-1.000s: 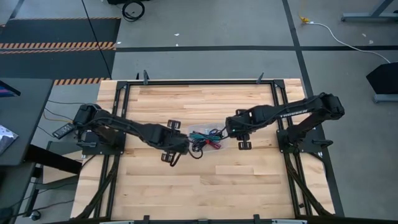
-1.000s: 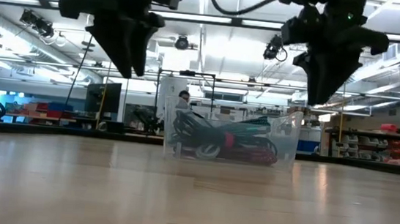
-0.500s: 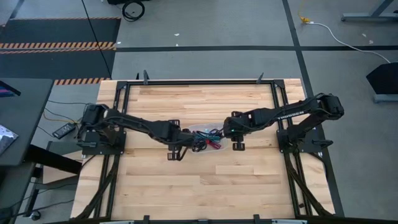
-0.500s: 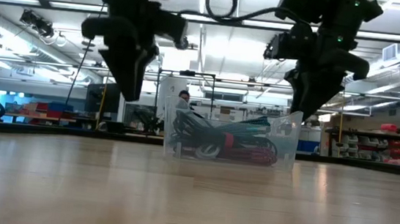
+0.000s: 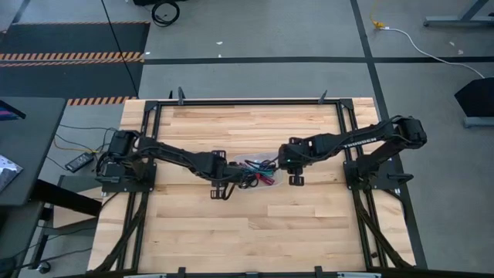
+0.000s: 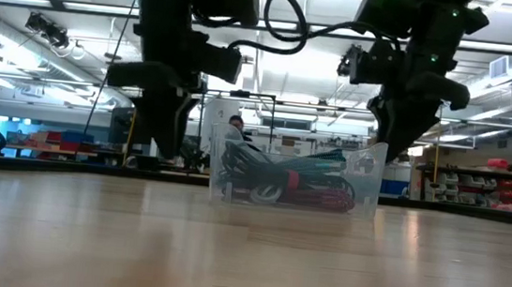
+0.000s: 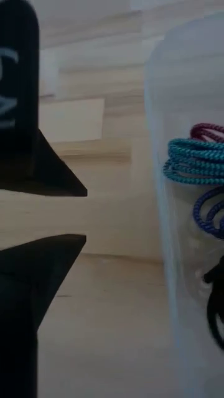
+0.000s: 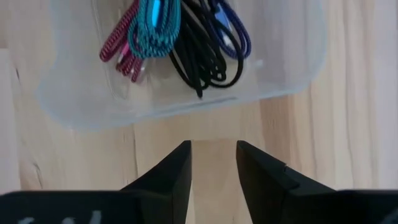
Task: Pick and place USB-C Cables
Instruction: Adjust the white bin
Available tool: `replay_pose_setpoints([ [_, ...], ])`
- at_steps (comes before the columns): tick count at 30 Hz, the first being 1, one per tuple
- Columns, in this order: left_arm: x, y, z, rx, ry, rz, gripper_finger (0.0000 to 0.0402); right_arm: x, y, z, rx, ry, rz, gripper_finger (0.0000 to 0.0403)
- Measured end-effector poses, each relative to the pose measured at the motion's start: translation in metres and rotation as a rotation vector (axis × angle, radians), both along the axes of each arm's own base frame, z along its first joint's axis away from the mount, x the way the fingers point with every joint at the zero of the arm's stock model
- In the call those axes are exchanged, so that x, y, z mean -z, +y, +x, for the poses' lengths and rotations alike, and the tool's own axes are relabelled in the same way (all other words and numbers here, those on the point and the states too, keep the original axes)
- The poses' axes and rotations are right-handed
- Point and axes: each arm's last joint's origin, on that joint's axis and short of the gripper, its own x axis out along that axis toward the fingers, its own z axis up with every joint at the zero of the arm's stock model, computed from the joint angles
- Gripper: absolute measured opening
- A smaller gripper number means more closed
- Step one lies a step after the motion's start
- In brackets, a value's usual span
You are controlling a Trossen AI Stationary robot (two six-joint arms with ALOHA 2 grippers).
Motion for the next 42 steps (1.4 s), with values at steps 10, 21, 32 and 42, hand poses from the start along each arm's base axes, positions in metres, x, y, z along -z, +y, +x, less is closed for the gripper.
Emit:
replay_pose_setpoints([
  [10, 0.004, 0.010, 0.007, 0.016, -0.074, -0.002, 0.0006, 0.008, -0.003, 0.000, -0.027, 0.013, -0.014, 0.0014],
  [21, 0.003, 0.015, 0.013, 0.029, -0.122, -0.020, 0.0002, 0.026, -0.004, 0.016, -0.035, -0.010, 0.067, 0.0003],
  [32, 0.005, 0.040, 0.016, 0.024, -0.121, -0.023, 0.0001, 0.059, -0.003, 0.035, -0.068, 0.054, 0.111, 0.0002],
  [42, 0.005, 0.046, 0.016, 0.020, -0.123, -0.016, 0.0001, 0.055, -0.003, 0.039, -0.083, 0.045, 0.095, 0.0001],
])
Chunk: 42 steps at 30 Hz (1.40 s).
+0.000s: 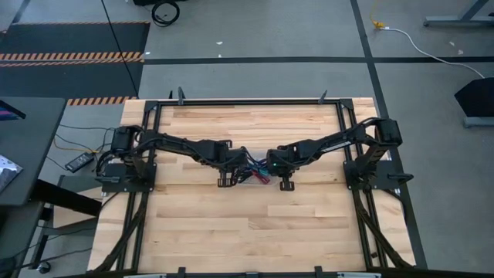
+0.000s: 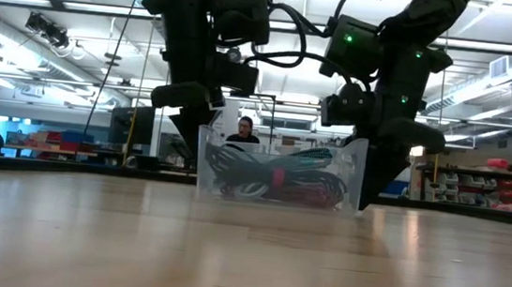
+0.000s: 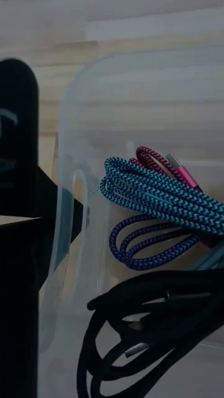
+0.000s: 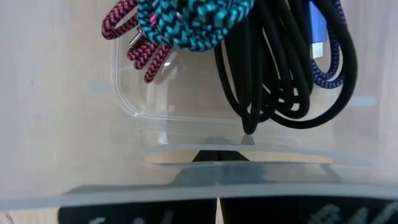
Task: Pick and place USB-C Cables
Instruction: Adjust the white bin
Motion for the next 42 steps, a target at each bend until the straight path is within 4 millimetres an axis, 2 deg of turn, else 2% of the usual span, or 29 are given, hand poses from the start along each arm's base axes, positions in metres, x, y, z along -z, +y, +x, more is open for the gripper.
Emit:
replay_pose_setpoints([
  [12, 0.000, 0.005, 0.000, -0.006, 0.003, 0.002, 0.0003, 0.000, -0.010, 0.000, 0.025, -0.001, -0.020, 0.0002],
  [25, 0.000, 0.007, -0.001, -0.016, 0.010, 0.001, 0.0006, -0.001, -0.010, 0.000, 0.025, -0.006, -0.011, 0.0002],
  [36, 0.001, 0.006, -0.002, -0.020, 0.022, -0.002, 0.0042, -0.001, -0.010, 0.000, 0.030, -0.004, -0.006, 0.0018],
  [42, 0.000, 0.006, -0.002, -0.025, 0.024, -0.002, 0.0044, -0.001, -0.010, 0.000, 0.031, 0.000, -0.006, 0.0019],
])
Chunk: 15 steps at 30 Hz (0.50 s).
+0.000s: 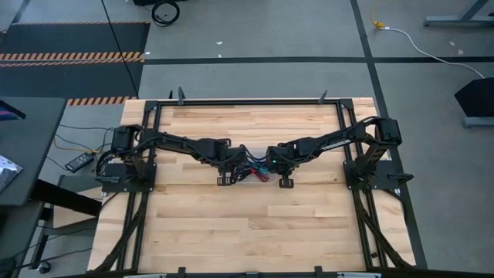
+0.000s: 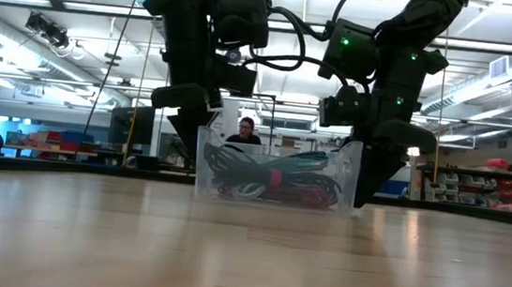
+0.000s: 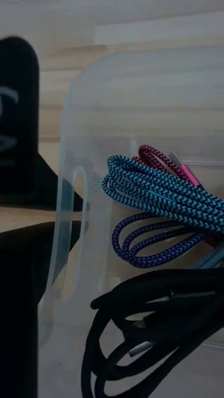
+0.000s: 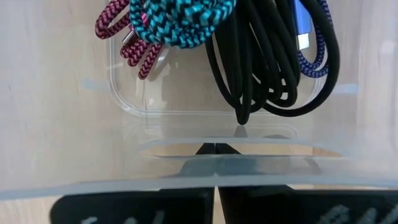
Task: Pick and place USB-C Cables
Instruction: Adjust the white bin
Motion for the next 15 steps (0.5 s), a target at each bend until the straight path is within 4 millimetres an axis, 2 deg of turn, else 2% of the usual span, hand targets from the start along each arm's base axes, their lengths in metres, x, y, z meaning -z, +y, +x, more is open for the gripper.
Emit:
replay_pose_setpoints([
  [8, -0.008, 0.000, -0.004, -0.012, -0.003, 0.000, 0.0041, -0.008, 0.000, -0.006, 0.004, 0.024, 0.002, 0.0020],
  [15, -0.026, 0.000, -0.005, -0.019, -0.002, 0.000, 0.0044, -0.040, 0.001, -0.016, 0.028, -0.073, 0.002, 0.0021],
])
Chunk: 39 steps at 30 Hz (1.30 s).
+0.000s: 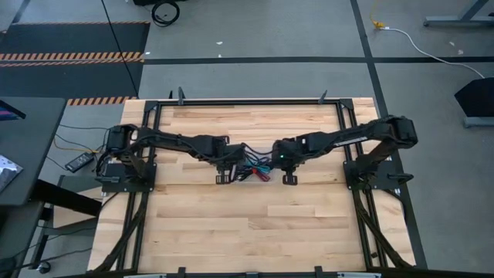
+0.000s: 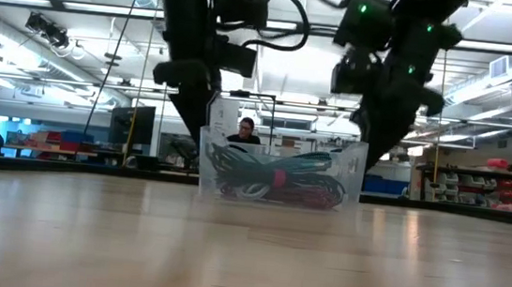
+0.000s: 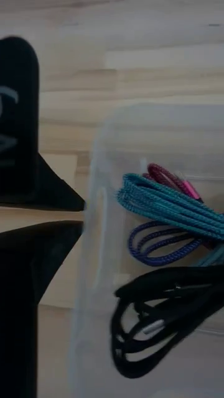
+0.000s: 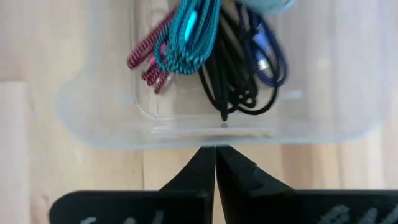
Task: Pick and place USB-C Cables
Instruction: Adjust the white bin, then return to Home Position
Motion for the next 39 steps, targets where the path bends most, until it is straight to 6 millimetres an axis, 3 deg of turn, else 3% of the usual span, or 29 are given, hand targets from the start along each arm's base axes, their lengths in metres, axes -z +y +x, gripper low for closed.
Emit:
replay_pose_setpoints([
  [12, -0.011, -0.003, -0.018, -0.058, 0.187, 0.091, 0.0043, -0.051, 0.006, -0.042, 0.073, -0.060, 0.018, 0.0020],
  [19, -0.049, -0.023, -0.004, 0.059, -0.174, 0.121, 0.0043, -0.097, 0.020, -0.054, -0.006, -0.393, 0.015, 0.0008],
  [23, -0.081, -0.027, -0.012, 0.073, -0.394, 0.121, 0.0043, -0.124, 0.027, -0.073, -0.043, -0.557, 0.025, 0.0004],
  [26, -0.093, -0.026, -0.027, 0.071, -0.561, 0.112, 0.0043, -0.136, 0.032, -0.090, -0.058, -0.645, 0.036, 0.0006],
  [29, -0.088, -0.022, -0.047, 0.073, -0.787, 0.088, 0.0043, -0.136, 0.036, -0.108, -0.082, -0.743, 0.052, 0.0007],
  [32, -0.068, -0.017, -0.068, 0.072, -0.999, 0.068, 0.0043, -0.128, 0.036, -0.125, -0.057, -0.838, 0.079, 0.0006],
  [34, -0.057, -0.012, -0.083, 0.072, -1.105, 0.058, 0.0043, -0.118, 0.034, -0.136, -0.037, -0.869, 0.096, 0.0005],
  [39, -0.055, 0.003, -0.117, 0.116, -1.268, -0.015, 0.0043, -0.106, 0.030, -0.165, -0.041, -1.012, 0.111, 0.0006],
])
